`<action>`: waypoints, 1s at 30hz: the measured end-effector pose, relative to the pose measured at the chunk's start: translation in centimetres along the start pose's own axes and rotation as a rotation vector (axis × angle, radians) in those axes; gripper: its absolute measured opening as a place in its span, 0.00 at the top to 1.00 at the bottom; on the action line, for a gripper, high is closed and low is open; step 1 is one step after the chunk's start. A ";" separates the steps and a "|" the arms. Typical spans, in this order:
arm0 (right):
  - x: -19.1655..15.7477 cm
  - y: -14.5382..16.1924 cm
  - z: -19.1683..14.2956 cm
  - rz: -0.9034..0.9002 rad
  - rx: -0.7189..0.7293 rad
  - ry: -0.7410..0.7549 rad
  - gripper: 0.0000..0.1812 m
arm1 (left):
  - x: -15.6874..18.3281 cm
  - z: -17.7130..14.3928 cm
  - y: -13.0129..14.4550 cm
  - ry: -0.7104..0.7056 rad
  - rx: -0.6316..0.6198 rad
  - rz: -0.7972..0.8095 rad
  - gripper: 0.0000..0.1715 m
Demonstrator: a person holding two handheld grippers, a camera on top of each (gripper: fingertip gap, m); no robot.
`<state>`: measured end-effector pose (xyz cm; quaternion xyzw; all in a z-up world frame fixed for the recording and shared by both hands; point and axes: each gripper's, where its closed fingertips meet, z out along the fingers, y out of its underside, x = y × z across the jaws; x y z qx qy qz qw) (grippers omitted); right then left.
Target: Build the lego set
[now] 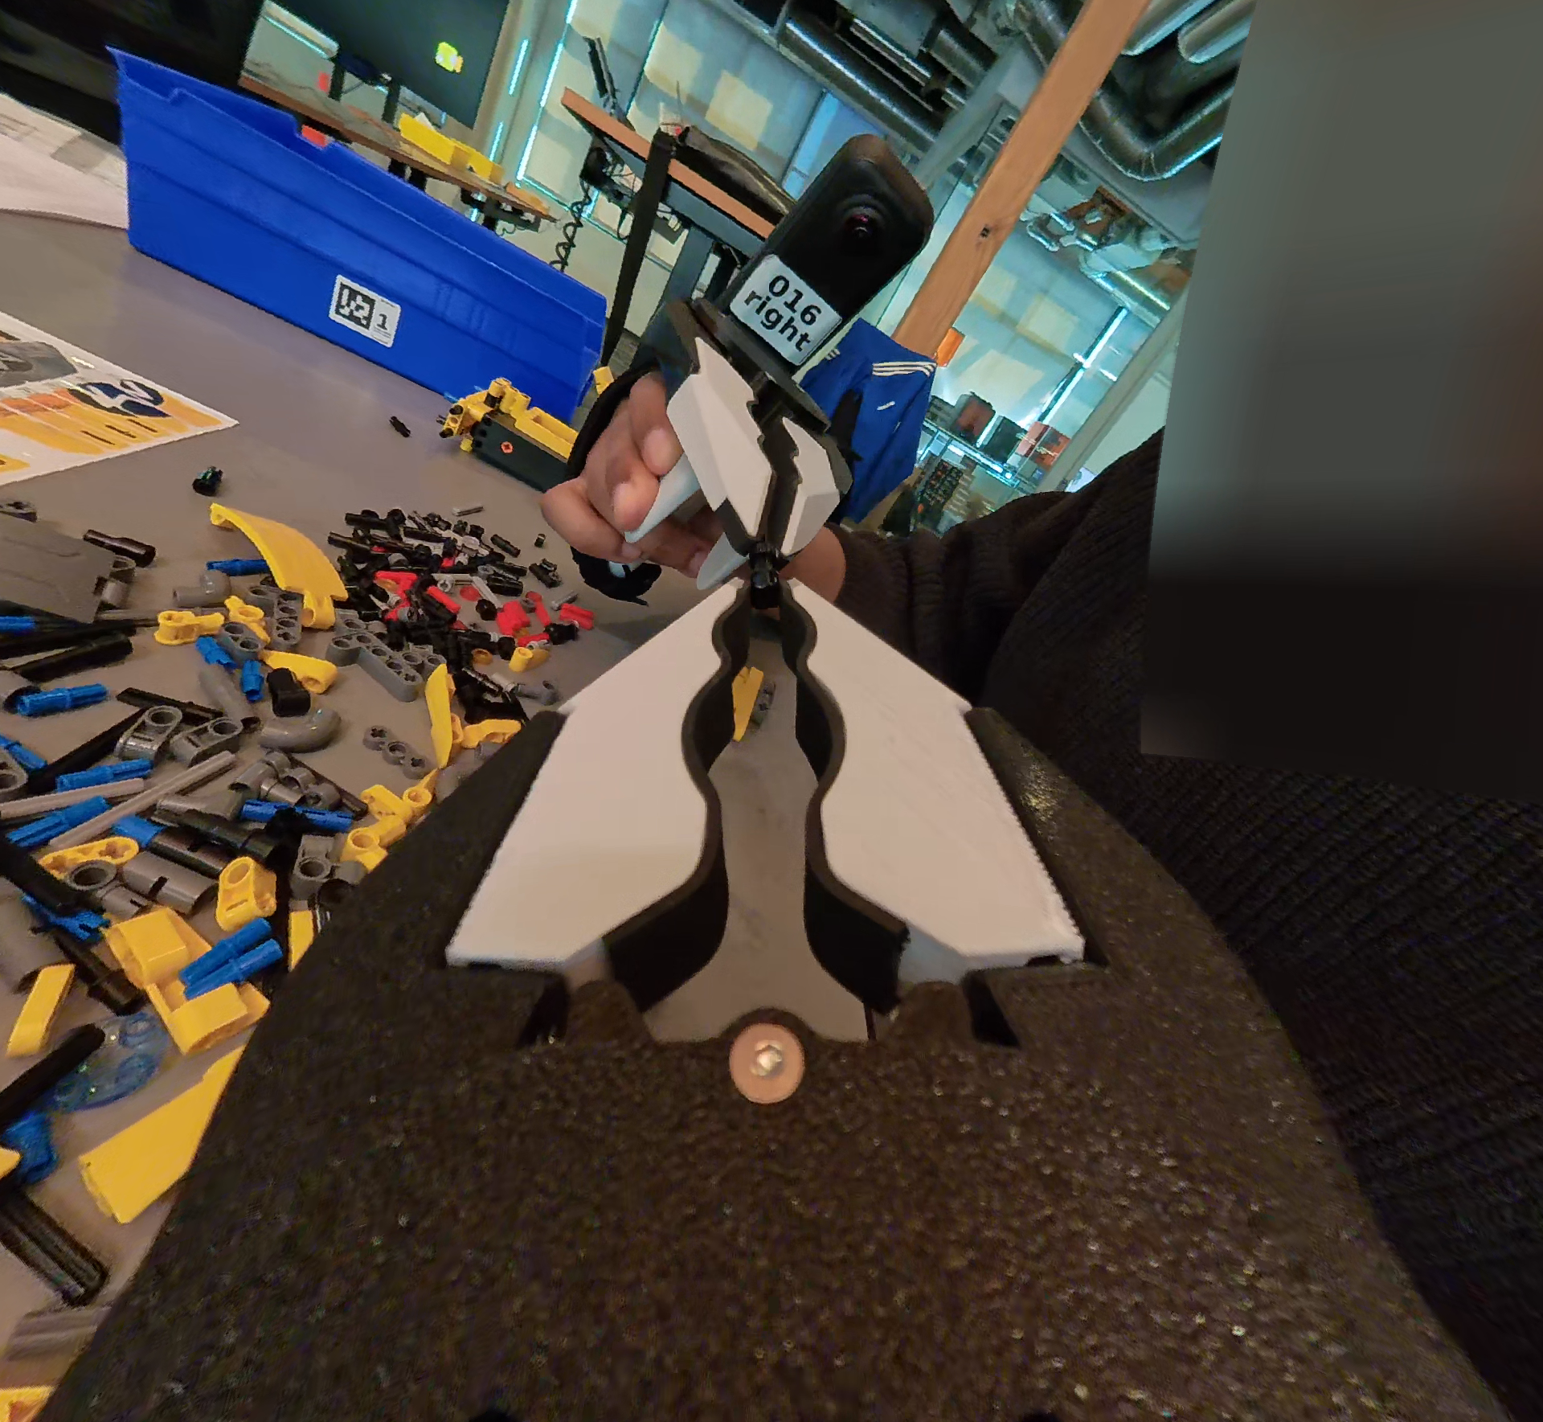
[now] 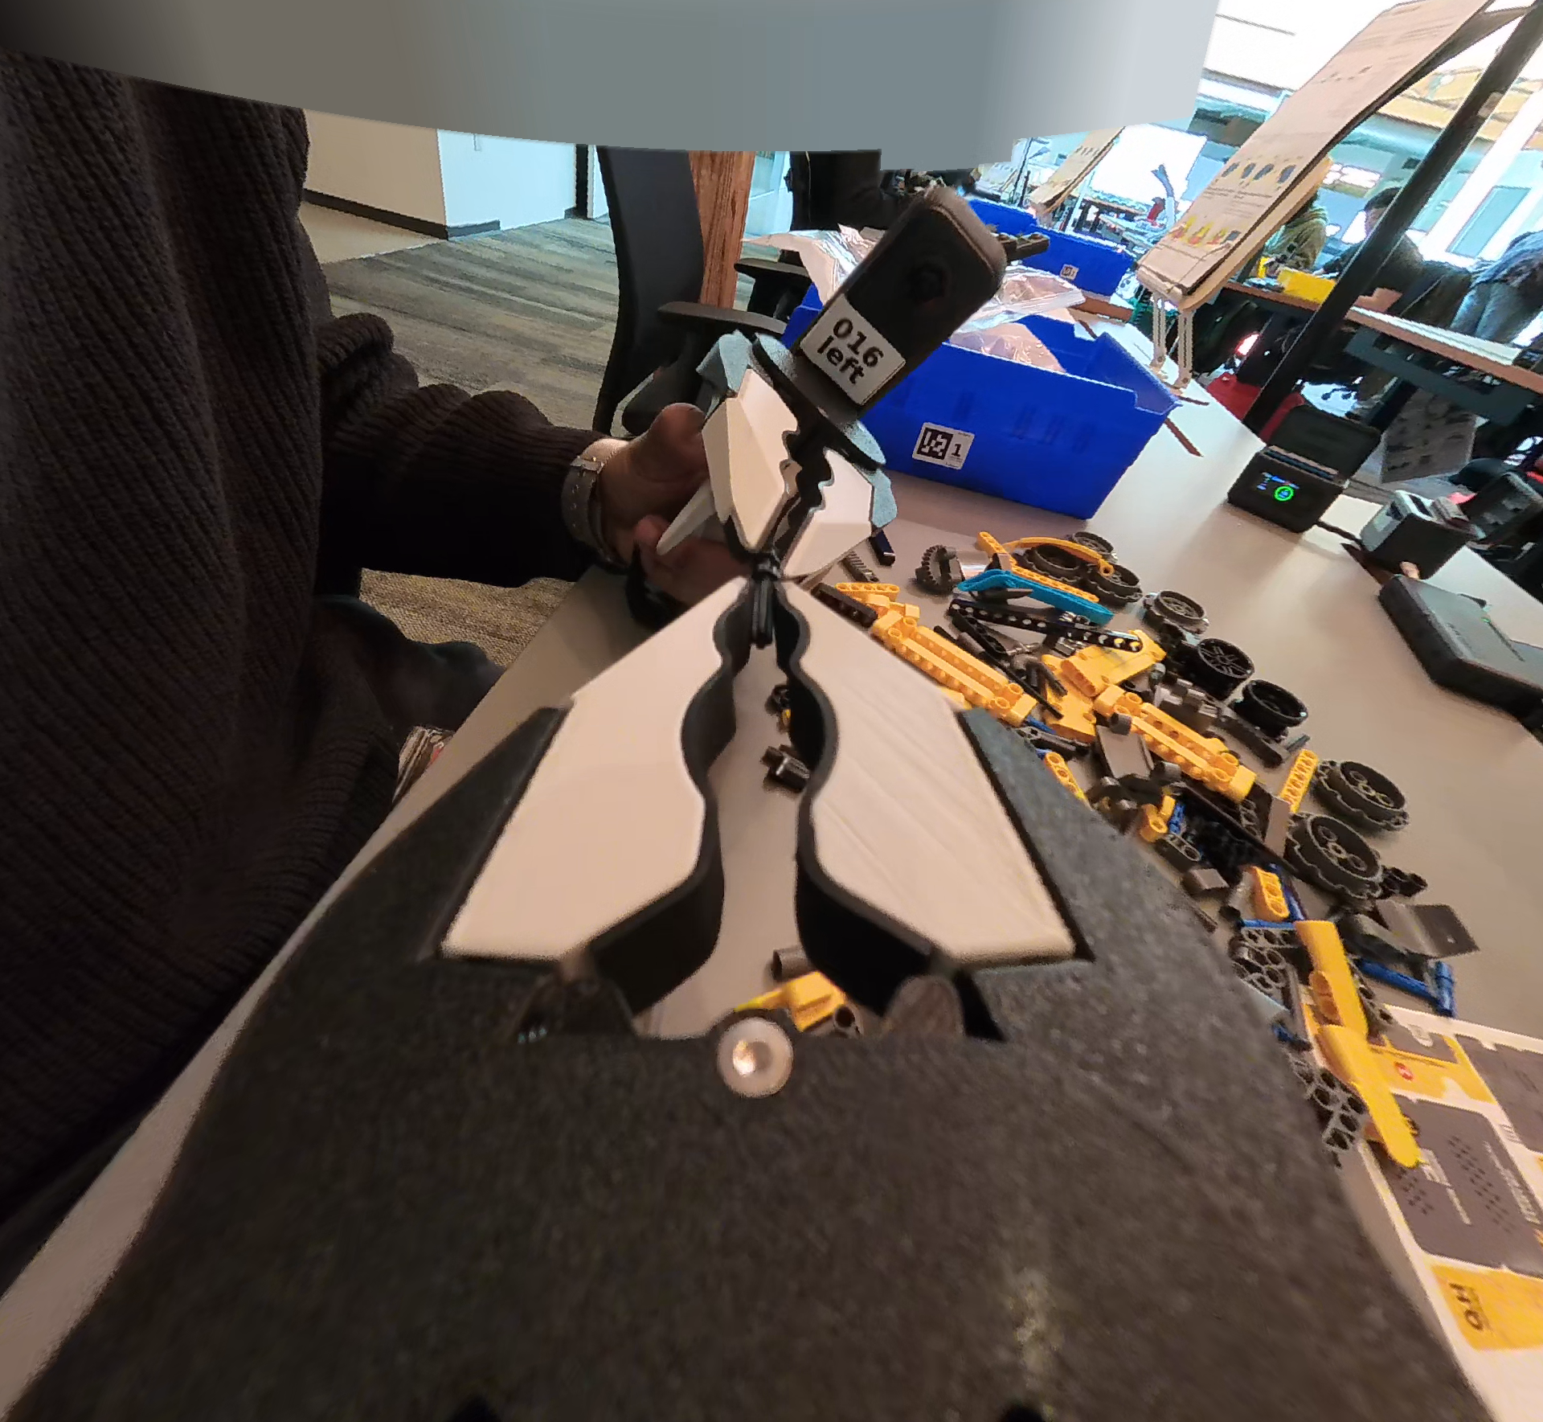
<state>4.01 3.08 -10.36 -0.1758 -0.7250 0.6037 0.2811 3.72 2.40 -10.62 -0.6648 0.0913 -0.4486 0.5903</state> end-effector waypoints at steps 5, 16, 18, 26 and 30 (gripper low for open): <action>-0.1 0.2 0.1 0.000 -0.004 -0.010 0.98 | 0.1 0.0 0.2 0.015 -0.008 -0.022 0.97; -0.3 0.5 0.2 -0.014 -0.016 -0.014 0.98 | 0.0 0.0 0.5 0.032 -0.026 -0.058 0.97; -0.3 0.6 0.3 -0.026 -0.028 -0.008 0.98 | -0.1 0.0 0.6 0.025 -0.032 -0.062 0.97; -0.5 0.8 0.4 -0.043 -0.061 -0.010 0.98 | -0.1 0.1 0.9 0.025 -0.048 -0.064 0.97; -0.5 1.1 0.4 -0.058 -0.080 -0.006 0.98 | -0.3 0.2 1.1 0.015 -0.058 -0.065 0.97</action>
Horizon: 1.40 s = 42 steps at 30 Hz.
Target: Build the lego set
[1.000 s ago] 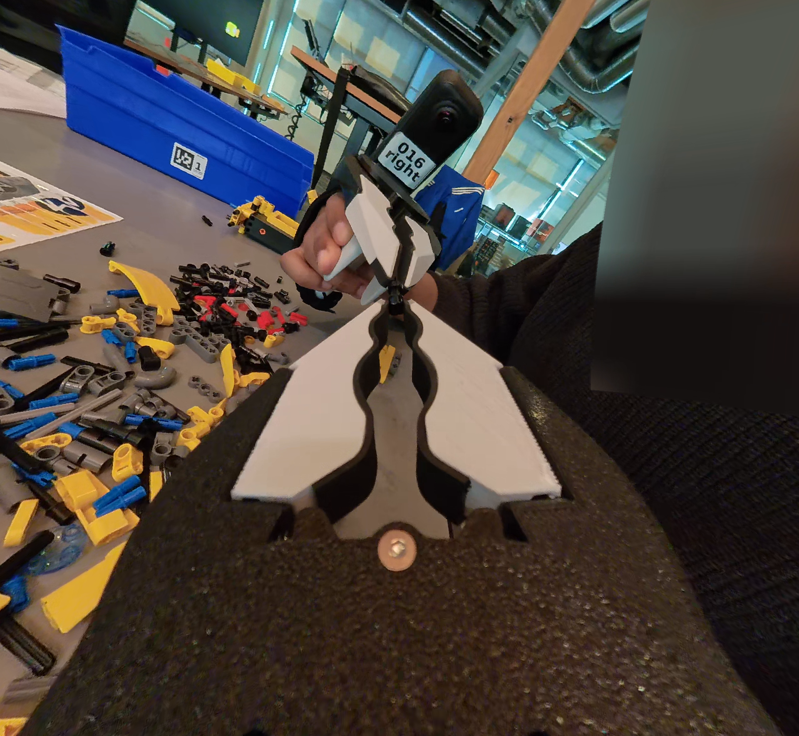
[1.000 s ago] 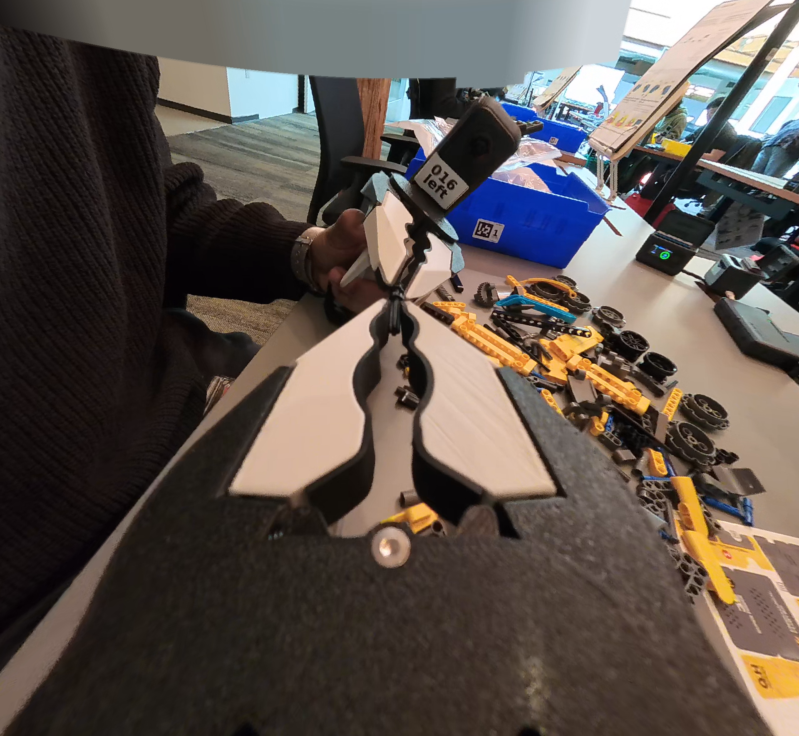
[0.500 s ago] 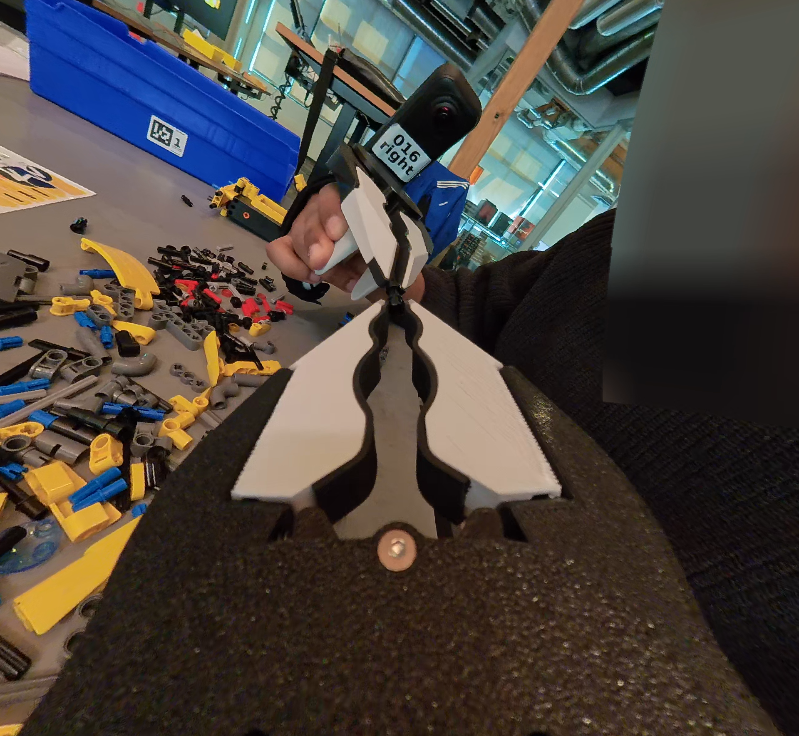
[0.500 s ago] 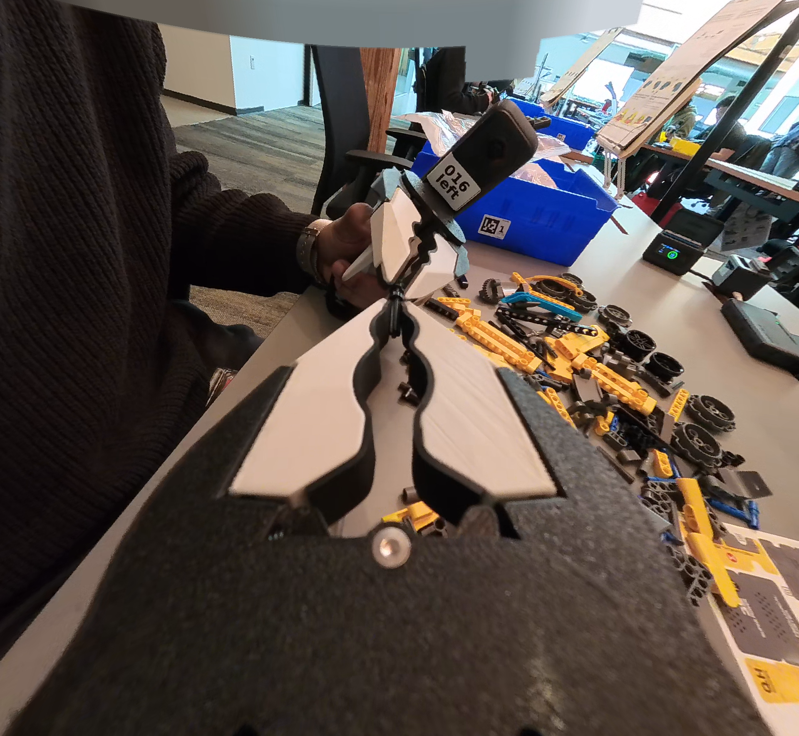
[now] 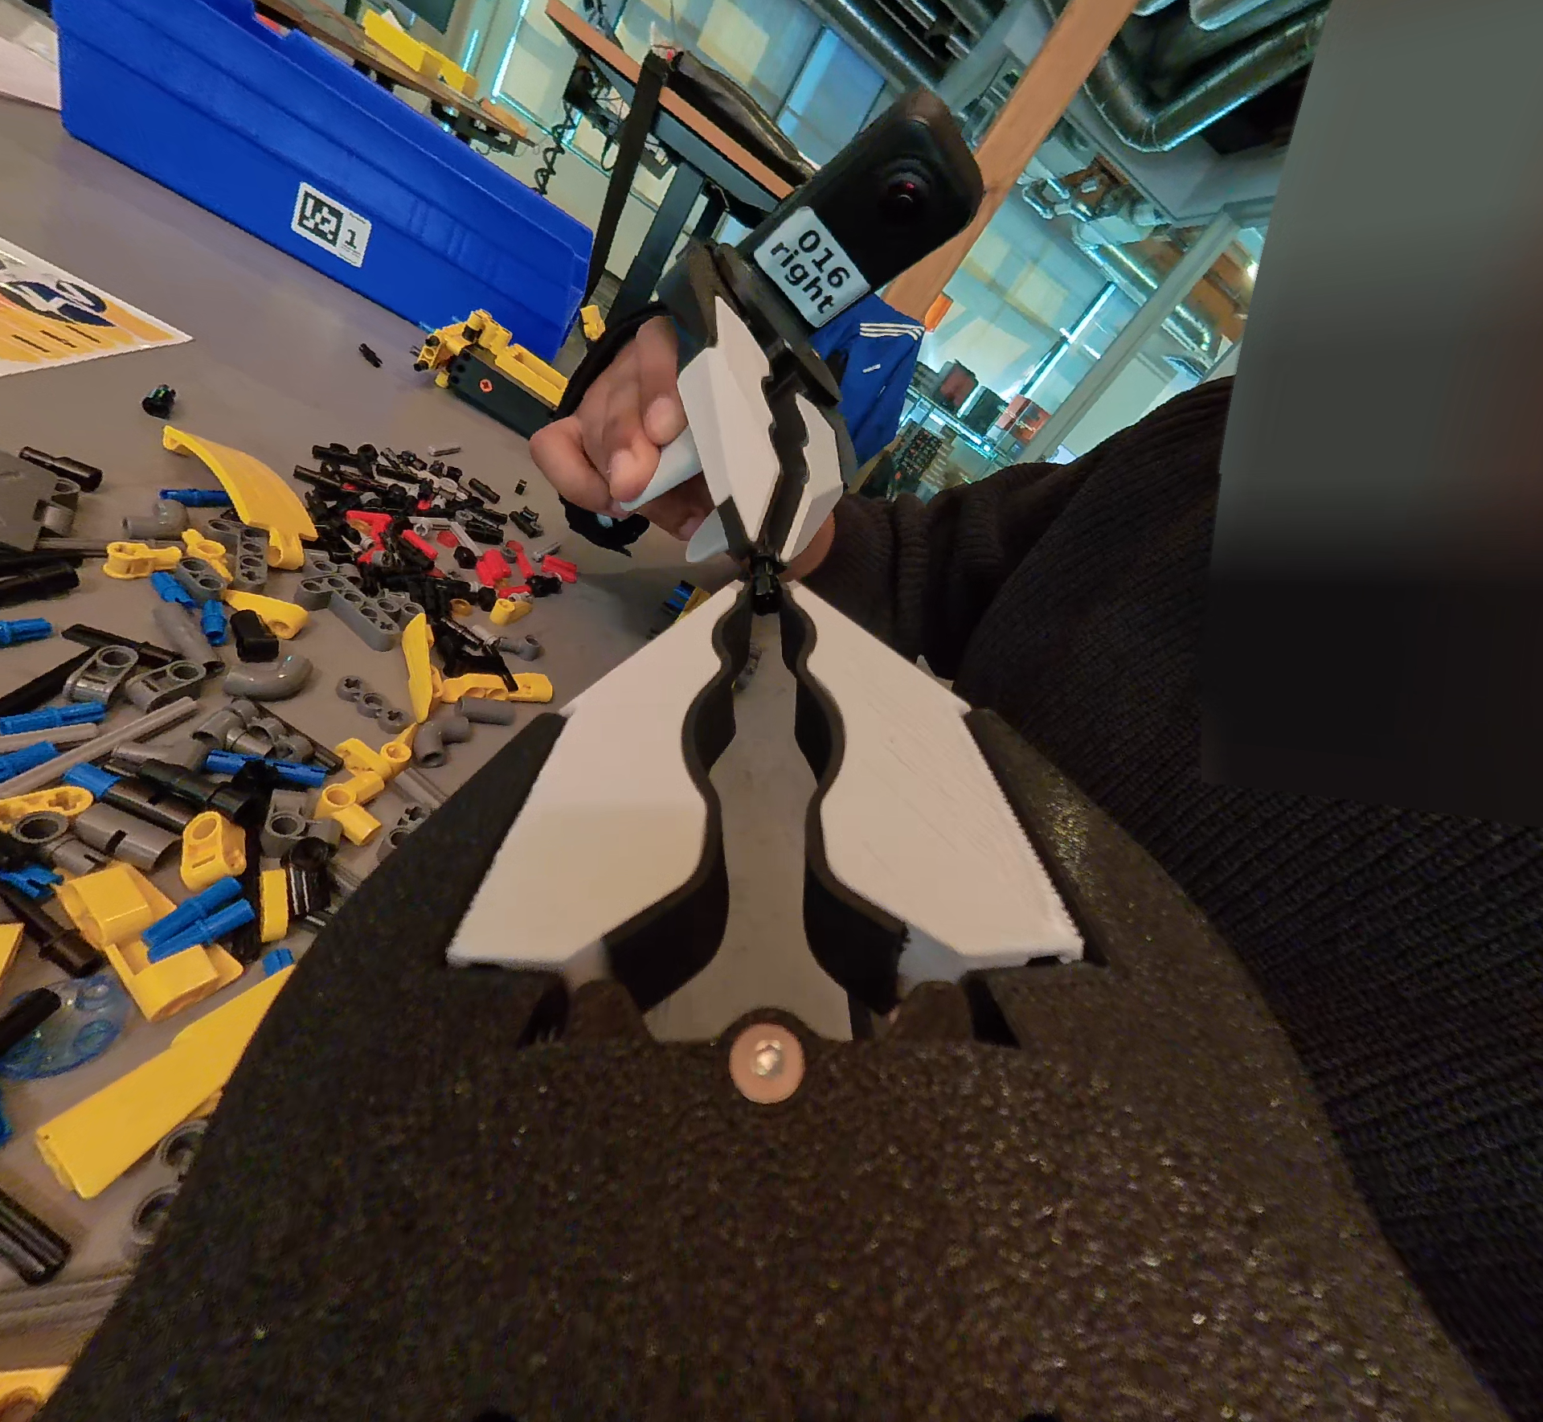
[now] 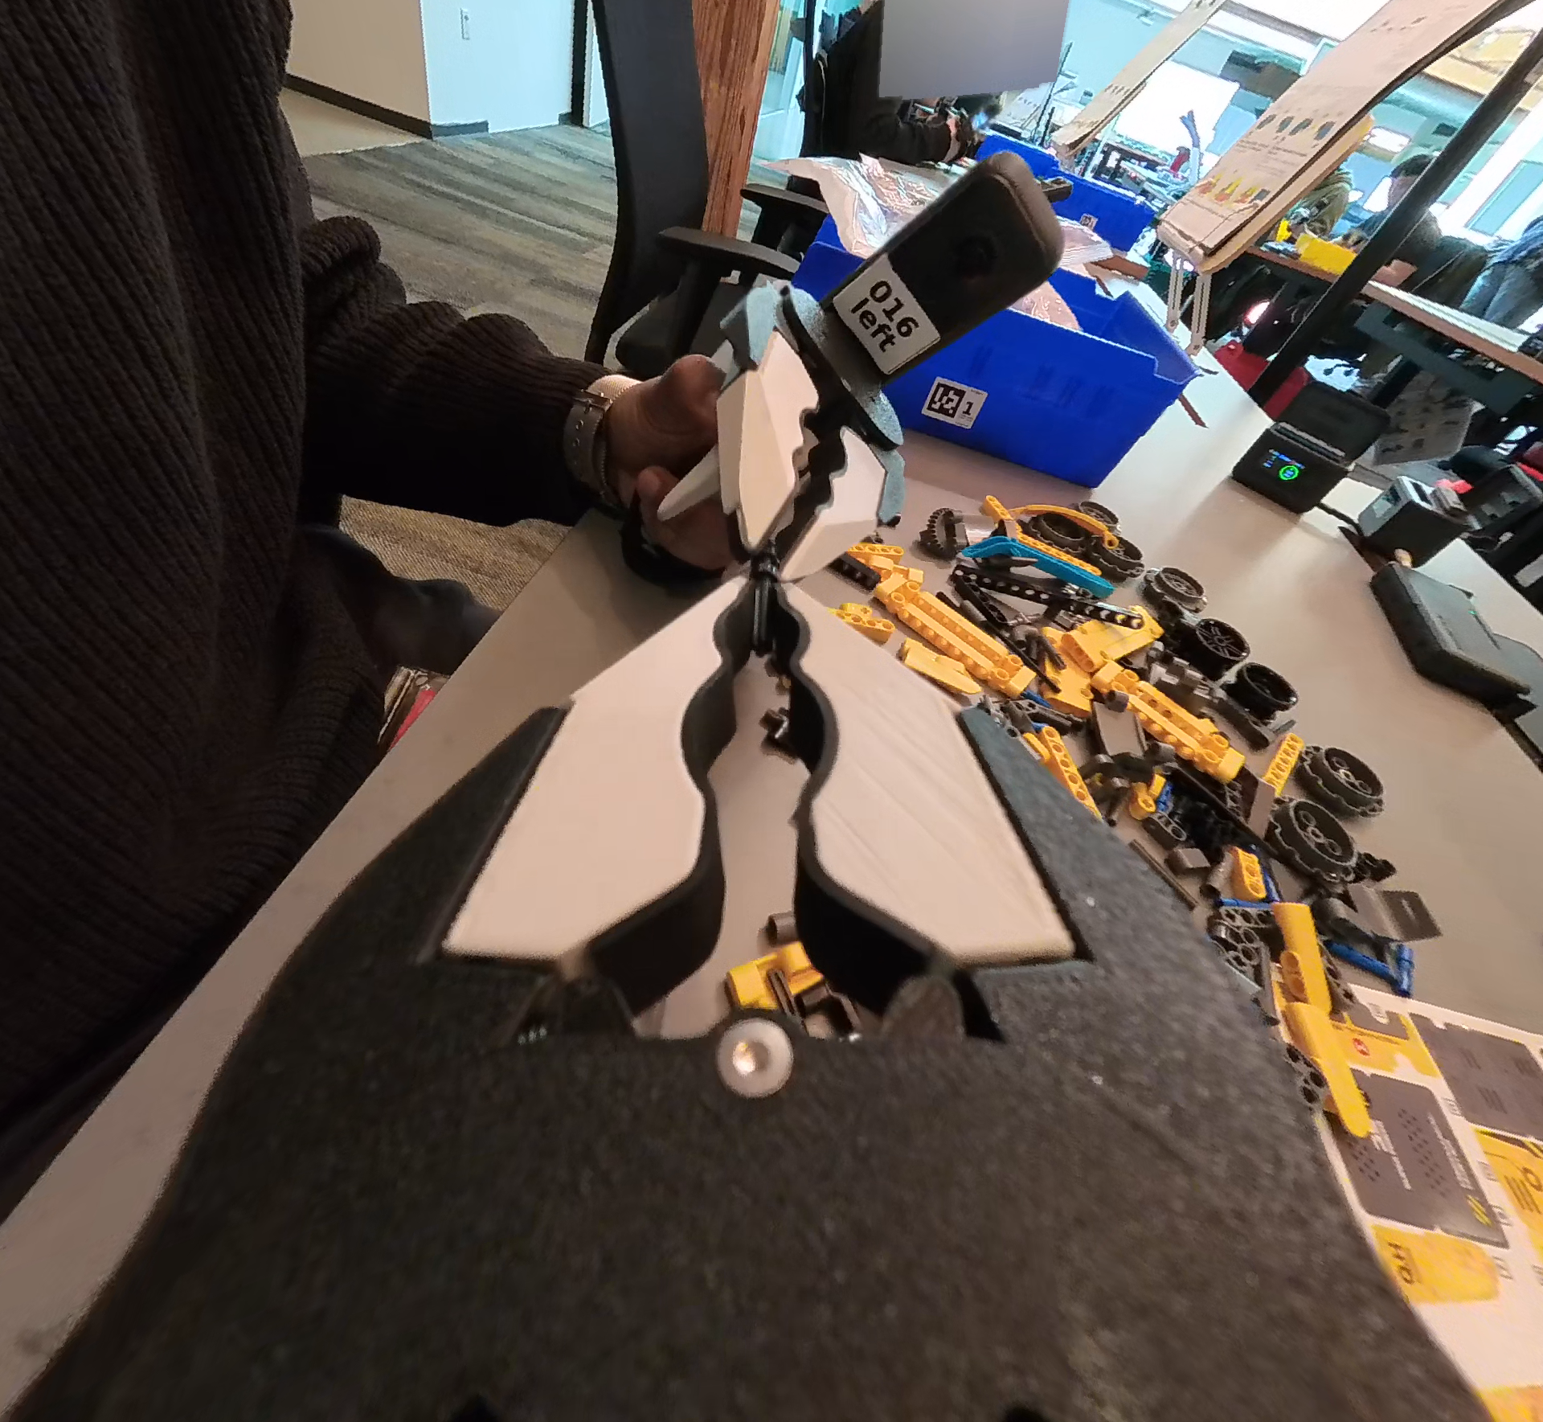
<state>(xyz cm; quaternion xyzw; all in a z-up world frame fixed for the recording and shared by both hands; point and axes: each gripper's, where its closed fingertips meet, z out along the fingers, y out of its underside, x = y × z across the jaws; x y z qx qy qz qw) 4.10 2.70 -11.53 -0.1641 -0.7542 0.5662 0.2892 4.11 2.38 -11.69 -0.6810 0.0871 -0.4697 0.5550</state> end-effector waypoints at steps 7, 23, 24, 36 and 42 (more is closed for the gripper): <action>0.1 -0.1 0.1 -0.016 0.007 0.023 0.98 | 0.0 -0.1 -0.2 0.003 0.011 -0.001 0.97; 2.2 -1.6 -1.2 0.065 0.147 0.124 0.92 | -0.3 -0.8 -1.3 -0.009 0.076 0.015 0.97; 2.2 -1.7 -1.2 0.066 0.151 0.123 0.92 | -0.3 -0.8 -1.2 -0.012 0.075 0.018 0.97; 1.5 -1.4 -0.6 0.086 0.147 0.085 0.92 | -0.3 -0.6 -1.0 -0.019 0.064 0.030 0.97; 1.8 -1.5 -0.8 0.093 0.161 0.096 0.92 | -0.3 -0.6 -1.0 -0.023 0.061 0.036 0.97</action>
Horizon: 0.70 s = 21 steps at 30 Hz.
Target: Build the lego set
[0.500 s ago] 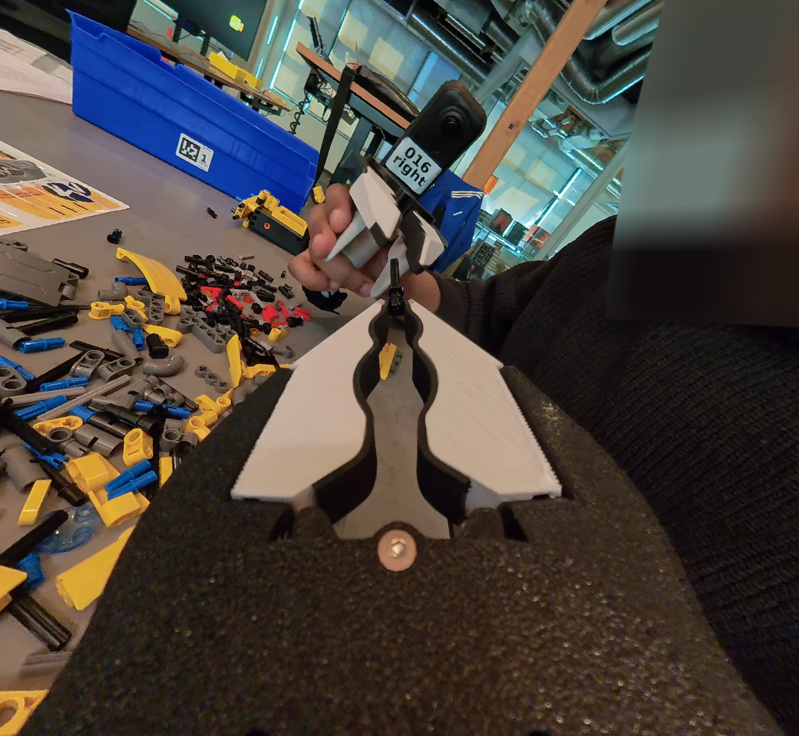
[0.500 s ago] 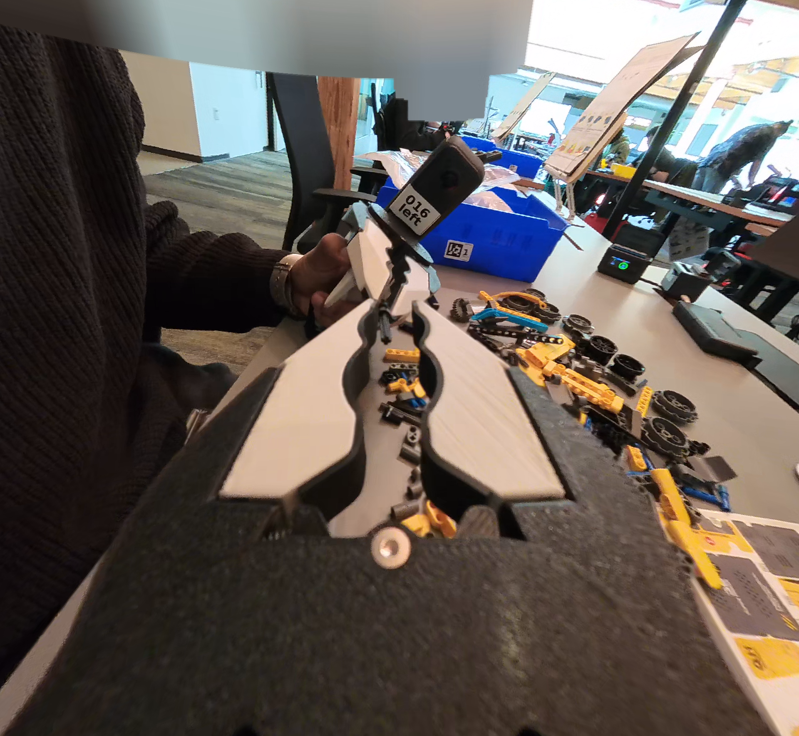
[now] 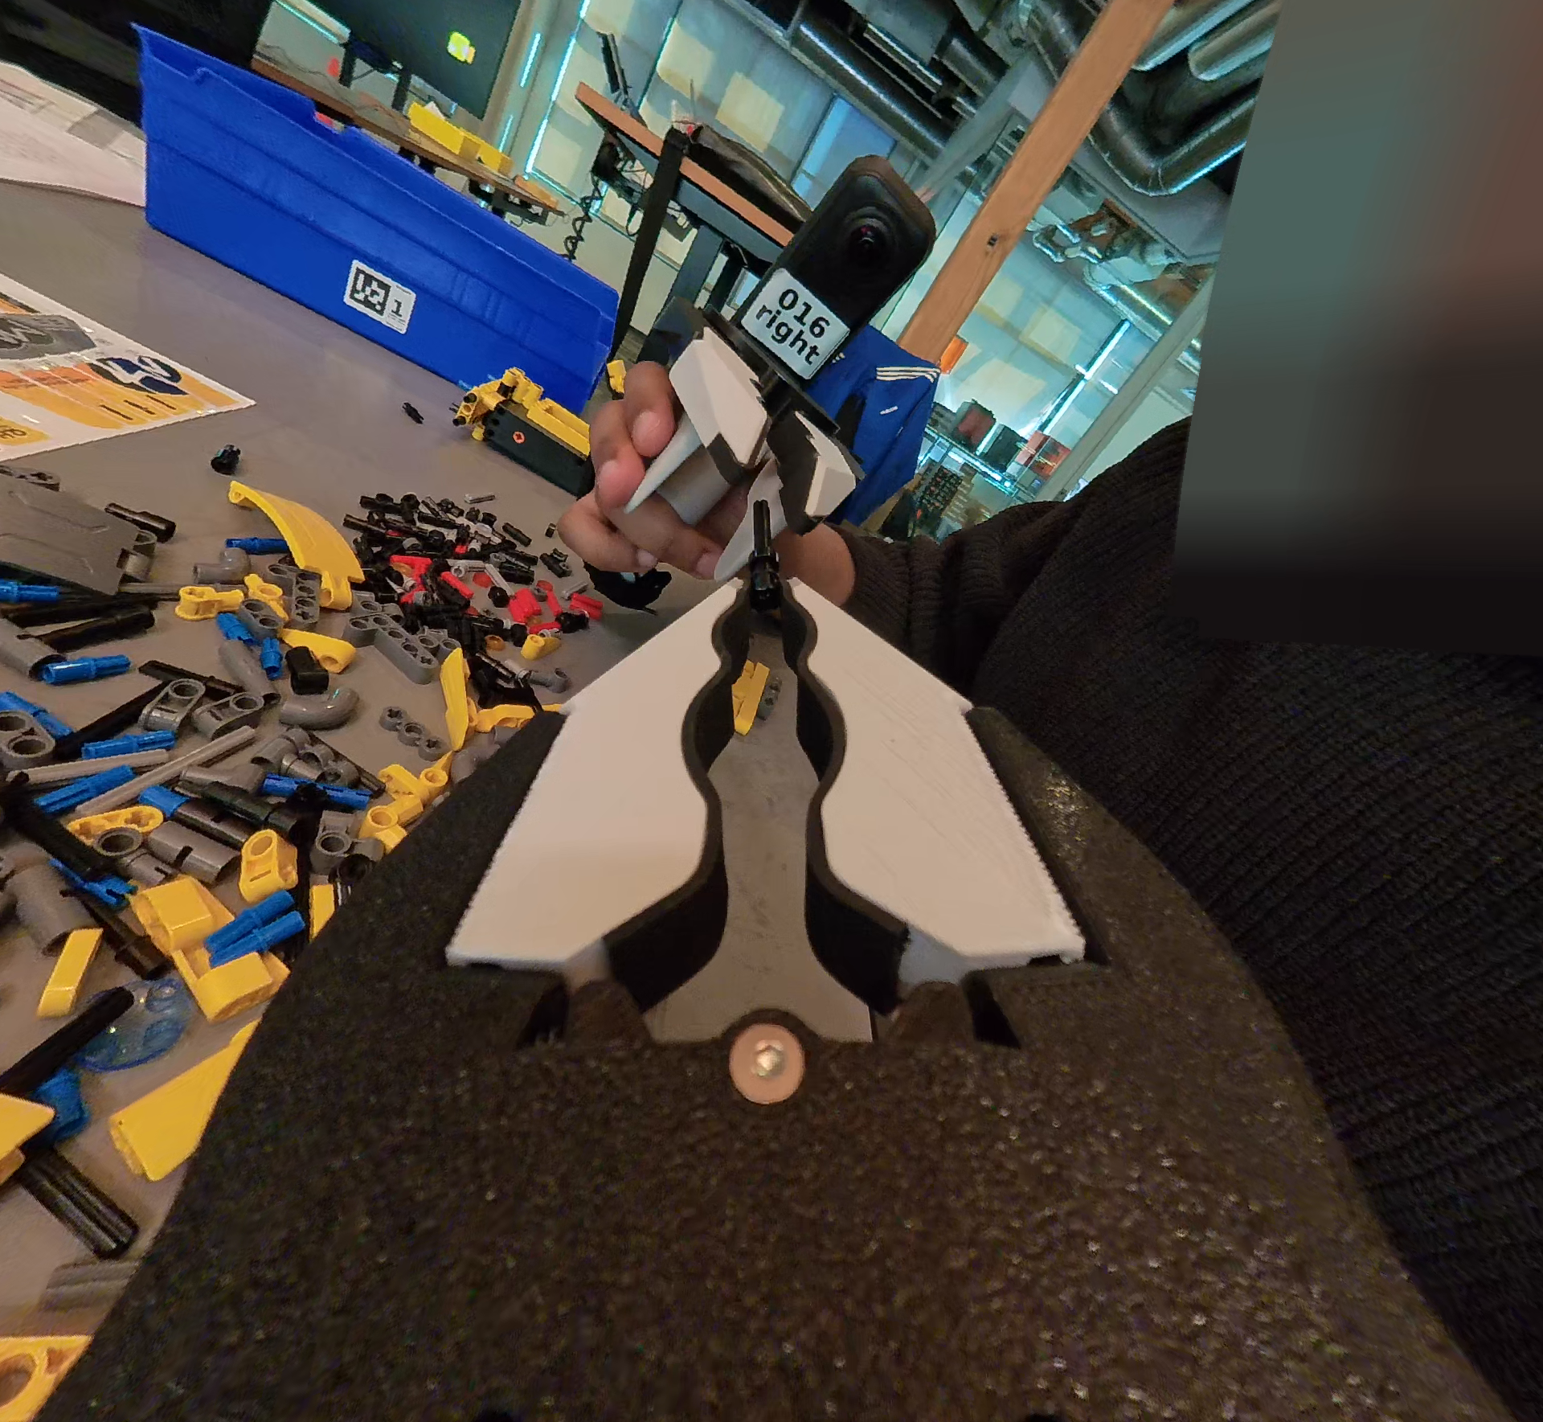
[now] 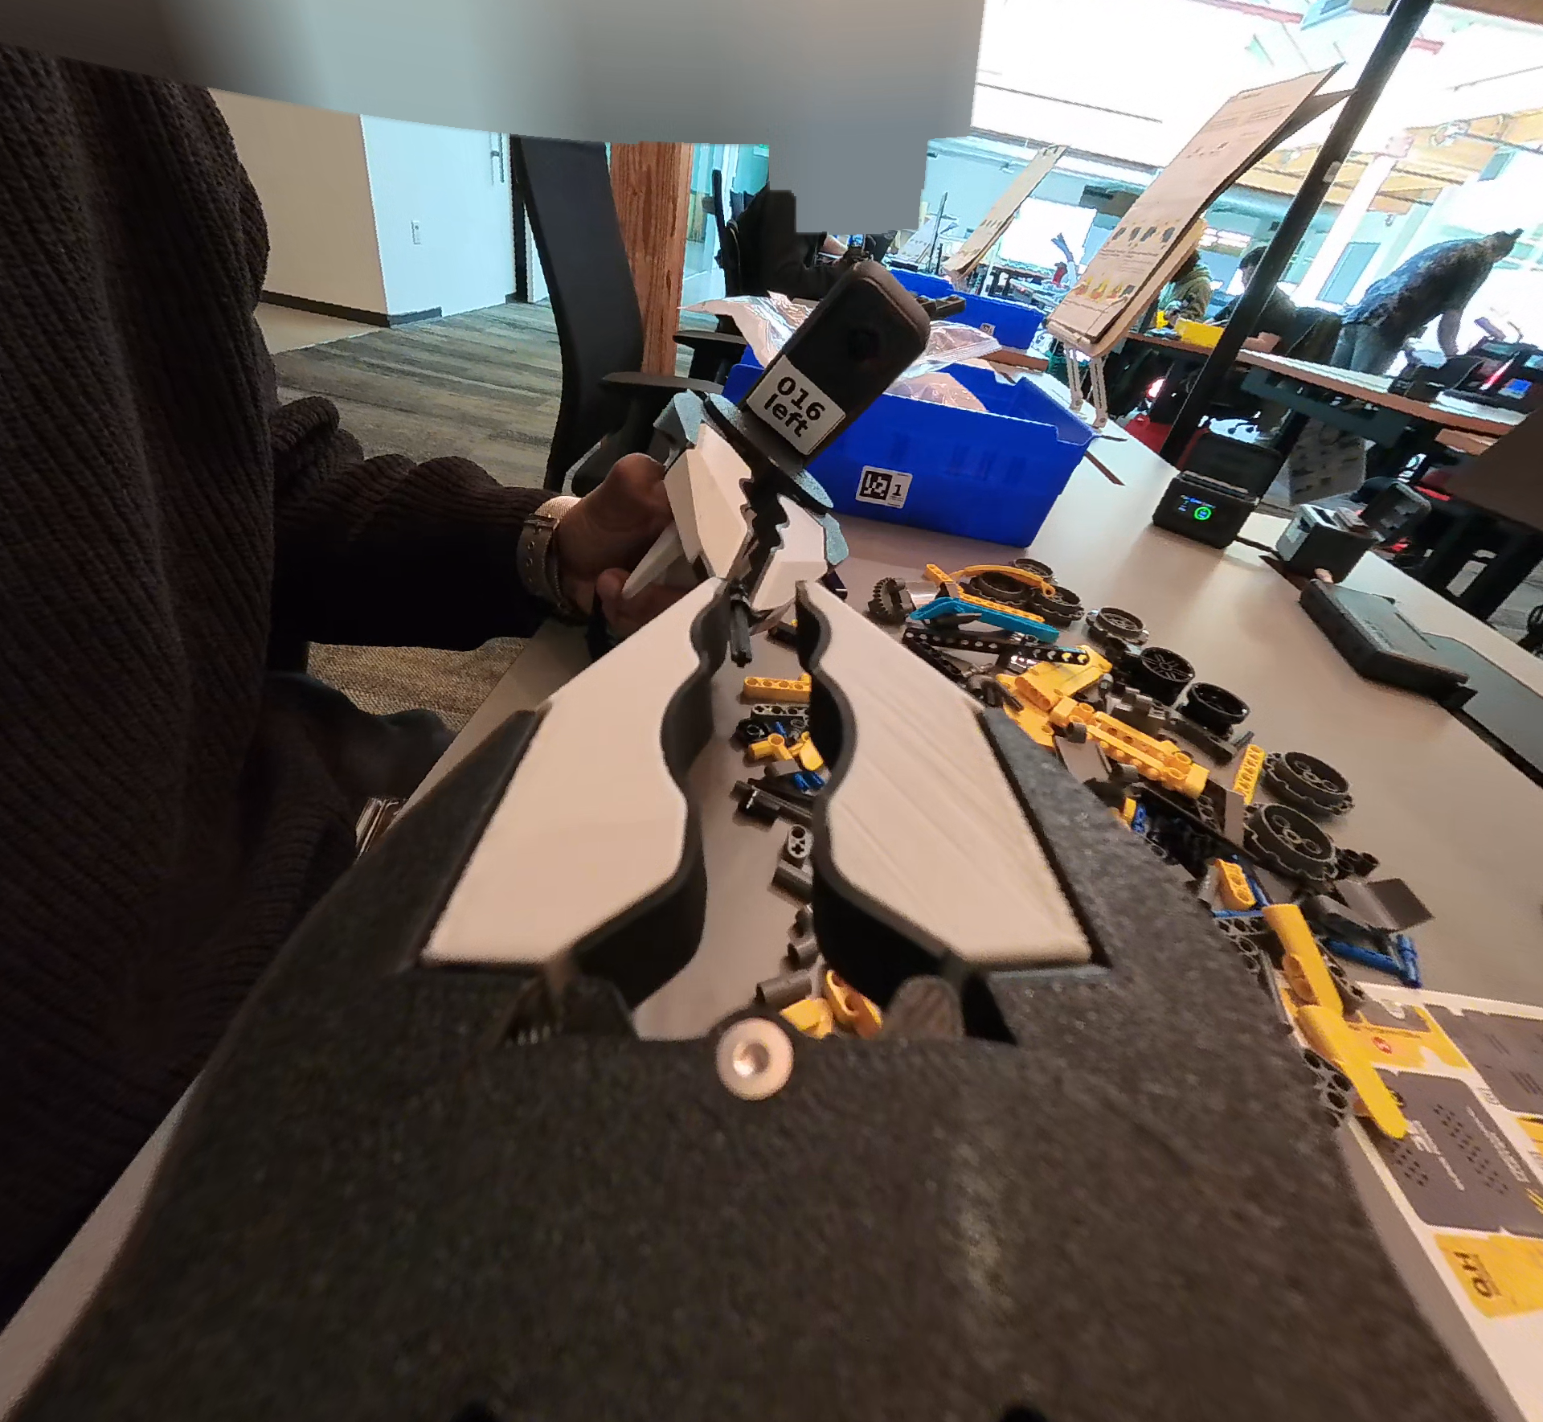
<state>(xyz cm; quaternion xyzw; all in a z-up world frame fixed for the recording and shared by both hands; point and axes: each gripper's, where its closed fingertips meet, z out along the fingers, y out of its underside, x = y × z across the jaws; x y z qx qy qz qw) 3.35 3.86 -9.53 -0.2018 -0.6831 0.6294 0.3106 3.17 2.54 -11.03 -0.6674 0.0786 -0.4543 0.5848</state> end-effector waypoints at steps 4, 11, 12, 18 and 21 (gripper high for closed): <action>0.1 0.4 0.2 0.002 -0.017 0.007 0.90 | -0.2 -0.2 -0.3 -0.015 0.021 0.009 0.97; 0.4 0.9 0.3 0.008 -0.032 0.019 0.90 | -0.3 -0.3 -0.5 -0.024 0.032 0.015 0.96; 0.5 0.9 0.3 0.007 -0.032 0.023 0.90 | -0.3 -0.3 -0.5 -0.026 0.033 0.016 0.97; 0.8 1.1 0.2 0.008 -0.037 0.039 0.90 | -0.4 -0.4 -0.7 -0.029 0.040 0.016 0.97; 1.0 1.2 0.2 0.009 -0.039 0.046 0.90 | -0.3 -0.4 -0.7 -0.028 0.041 0.017 0.97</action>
